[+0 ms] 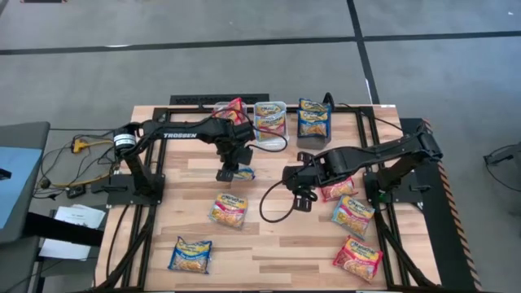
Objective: Sort Maruchan noodles
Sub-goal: Put the blue noodle pack into the black bin
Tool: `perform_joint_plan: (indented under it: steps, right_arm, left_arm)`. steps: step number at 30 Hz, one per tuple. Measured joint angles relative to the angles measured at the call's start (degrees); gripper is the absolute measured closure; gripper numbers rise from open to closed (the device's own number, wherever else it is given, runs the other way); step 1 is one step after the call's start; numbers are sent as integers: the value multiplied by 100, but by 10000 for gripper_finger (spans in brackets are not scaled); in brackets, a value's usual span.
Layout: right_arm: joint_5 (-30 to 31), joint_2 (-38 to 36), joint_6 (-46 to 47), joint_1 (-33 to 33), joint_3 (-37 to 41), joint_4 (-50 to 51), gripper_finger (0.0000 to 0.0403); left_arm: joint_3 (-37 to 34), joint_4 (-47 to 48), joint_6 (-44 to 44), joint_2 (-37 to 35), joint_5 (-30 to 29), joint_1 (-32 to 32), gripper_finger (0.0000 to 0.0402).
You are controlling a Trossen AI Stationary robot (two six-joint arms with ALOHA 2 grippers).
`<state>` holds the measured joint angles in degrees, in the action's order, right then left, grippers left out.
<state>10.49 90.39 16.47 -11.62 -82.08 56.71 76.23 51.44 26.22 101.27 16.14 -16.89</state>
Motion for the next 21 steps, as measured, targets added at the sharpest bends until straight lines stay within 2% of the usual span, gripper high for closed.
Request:
perform_joint_plan:
  steps: [7, 14, 21]
  right_arm:
    - [1, -10, -133, -1, 92, -83, 292]
    - [-10, -39, -158, 52, 1094, -685, 292]
    - [-97, -46, -426, 228, 1732, -1607, 292]
  left_arm:
    - [0, -2, -55, 0, 4, 20, 401]
    - [-4, -281, -103, 0, 11, 20, 401]
    - [-4, -356, -103, -2, 15, 21, 401]
